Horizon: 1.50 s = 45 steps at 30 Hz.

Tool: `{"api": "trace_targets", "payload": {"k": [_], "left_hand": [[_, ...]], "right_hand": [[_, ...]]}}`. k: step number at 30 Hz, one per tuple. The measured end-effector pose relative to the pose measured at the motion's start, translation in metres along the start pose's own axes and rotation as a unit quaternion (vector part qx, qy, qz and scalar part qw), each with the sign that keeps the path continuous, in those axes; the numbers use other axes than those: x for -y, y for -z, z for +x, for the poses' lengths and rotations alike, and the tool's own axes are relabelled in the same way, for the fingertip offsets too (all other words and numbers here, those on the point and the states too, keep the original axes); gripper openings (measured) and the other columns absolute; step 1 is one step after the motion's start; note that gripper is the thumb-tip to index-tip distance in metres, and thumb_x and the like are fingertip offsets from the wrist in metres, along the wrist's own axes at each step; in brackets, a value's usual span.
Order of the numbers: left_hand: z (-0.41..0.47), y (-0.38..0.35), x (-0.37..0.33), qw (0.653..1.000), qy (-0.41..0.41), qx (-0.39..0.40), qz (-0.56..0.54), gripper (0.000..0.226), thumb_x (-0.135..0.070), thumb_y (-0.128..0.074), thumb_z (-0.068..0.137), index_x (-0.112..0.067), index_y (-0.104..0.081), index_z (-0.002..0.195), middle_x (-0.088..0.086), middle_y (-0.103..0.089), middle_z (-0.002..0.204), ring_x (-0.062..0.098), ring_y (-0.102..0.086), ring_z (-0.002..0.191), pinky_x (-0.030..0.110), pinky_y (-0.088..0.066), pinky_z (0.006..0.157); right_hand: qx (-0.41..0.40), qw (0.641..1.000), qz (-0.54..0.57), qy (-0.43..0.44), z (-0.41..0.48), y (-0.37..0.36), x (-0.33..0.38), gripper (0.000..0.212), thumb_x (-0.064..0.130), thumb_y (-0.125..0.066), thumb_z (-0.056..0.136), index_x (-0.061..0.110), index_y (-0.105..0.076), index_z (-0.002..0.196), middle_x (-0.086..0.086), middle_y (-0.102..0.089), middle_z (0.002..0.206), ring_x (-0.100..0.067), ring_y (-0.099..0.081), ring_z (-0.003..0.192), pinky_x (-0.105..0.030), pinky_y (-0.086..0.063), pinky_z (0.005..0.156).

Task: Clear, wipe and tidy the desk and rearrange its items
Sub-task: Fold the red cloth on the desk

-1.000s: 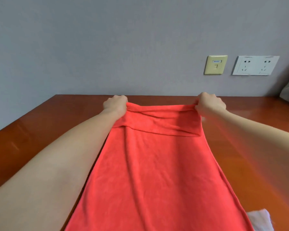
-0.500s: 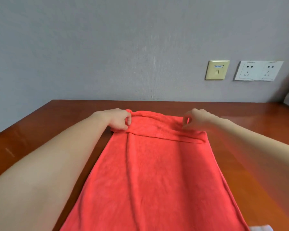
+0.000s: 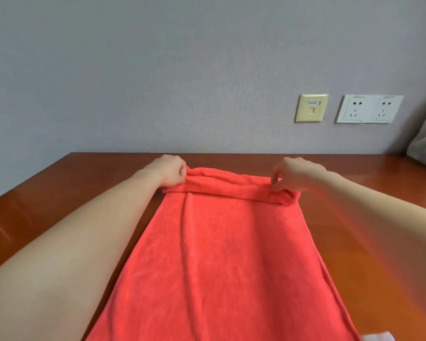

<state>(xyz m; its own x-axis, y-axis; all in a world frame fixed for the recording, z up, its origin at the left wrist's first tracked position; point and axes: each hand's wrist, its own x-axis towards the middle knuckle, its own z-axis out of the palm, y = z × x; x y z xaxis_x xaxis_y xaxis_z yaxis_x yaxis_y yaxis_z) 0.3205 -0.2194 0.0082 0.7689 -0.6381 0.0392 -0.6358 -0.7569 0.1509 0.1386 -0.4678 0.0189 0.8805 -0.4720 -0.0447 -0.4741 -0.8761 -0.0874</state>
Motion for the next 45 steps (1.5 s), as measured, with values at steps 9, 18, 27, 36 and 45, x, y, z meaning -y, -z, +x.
{"api": "trace_targets", "payload": {"k": [9, 18, 27, 36, 45], "left_hand": [[0.081, -0.014, -0.029, 0.977, 0.016, -0.154, -0.145, 0.029, -0.014, -0.048, 0.098, -0.010, -0.048, 0.126, 0.021, -0.061, 0.125, 0.038, -0.057, 0.118, 0.040, -0.044, 0.095], [0.049, -0.051, -0.026, 0.996, -0.030, 0.048, -0.064, 0.082, -0.043, -0.047, 0.101, -0.019, 0.008, 0.157, 0.016, 0.001, 0.165, 0.025, 0.000, 0.153, 0.051, -0.003, 0.122], [-0.070, -0.063, -0.030, 0.993, -0.004, 0.109, -0.050, 0.083, -0.062, -0.032, 0.099, -0.023, 0.014, 0.156, 0.007, 0.025, 0.162, 0.026, 0.016, 0.151, 0.044, 0.008, 0.122], [-0.197, -0.071, -0.023, 0.994, -0.020, 0.104, -0.011, 0.078, -0.061, -0.019, 0.101, -0.017, 0.009, 0.157, 0.000, 0.014, 0.165, 0.017, 0.012, 0.151, 0.039, 0.007, 0.123], [-0.278, -0.070, -0.030, 0.996, -0.003, 0.090, -0.004, 0.078, -0.069, -0.015, 0.097, -0.025, 0.005, 0.158, -0.004, 0.015, 0.165, 0.012, 0.014, 0.151, 0.043, 0.011, 0.121]], "right_hand": [[-0.174, 0.960, 0.204, -0.081, 0.072, -0.012, 0.010, 0.037, 0.010, -0.049, 0.092, 0.007, -0.050, 0.128, -0.024, -0.058, 0.124, -0.041, -0.055, 0.116, -0.040, -0.045, 0.091], [-0.034, 0.986, 0.158, -0.034, 0.049, -0.034, 0.014, 0.071, 0.020, -0.058, 0.093, 0.012, -0.020, 0.152, -0.019, -0.054, 0.132, -0.036, -0.054, 0.118, -0.032, -0.043, 0.089], [0.015, 0.992, 0.123, 0.000, -0.061, -0.060, 0.046, 0.061, 0.021, -0.053, 0.095, 0.013, -0.027, 0.150, -0.020, -0.049, 0.142, -0.035, -0.048, 0.130, -0.035, -0.041, 0.100], [-0.026, 0.991, 0.123, 0.047, -0.187, -0.091, 0.060, 0.054, 0.034, -0.048, 0.099, 0.011, -0.035, 0.146, -0.016, -0.046, 0.143, -0.033, -0.038, 0.137, -0.037, -0.031, 0.111], [-0.012, 0.996, 0.037, 0.076, -0.253, -0.104, 0.038, 0.063, 0.063, -0.020, 0.098, 0.037, -0.011, 0.155, 0.011, -0.004, 0.164, -0.011, -0.001, 0.151, -0.043, 0.001, 0.121]]}}
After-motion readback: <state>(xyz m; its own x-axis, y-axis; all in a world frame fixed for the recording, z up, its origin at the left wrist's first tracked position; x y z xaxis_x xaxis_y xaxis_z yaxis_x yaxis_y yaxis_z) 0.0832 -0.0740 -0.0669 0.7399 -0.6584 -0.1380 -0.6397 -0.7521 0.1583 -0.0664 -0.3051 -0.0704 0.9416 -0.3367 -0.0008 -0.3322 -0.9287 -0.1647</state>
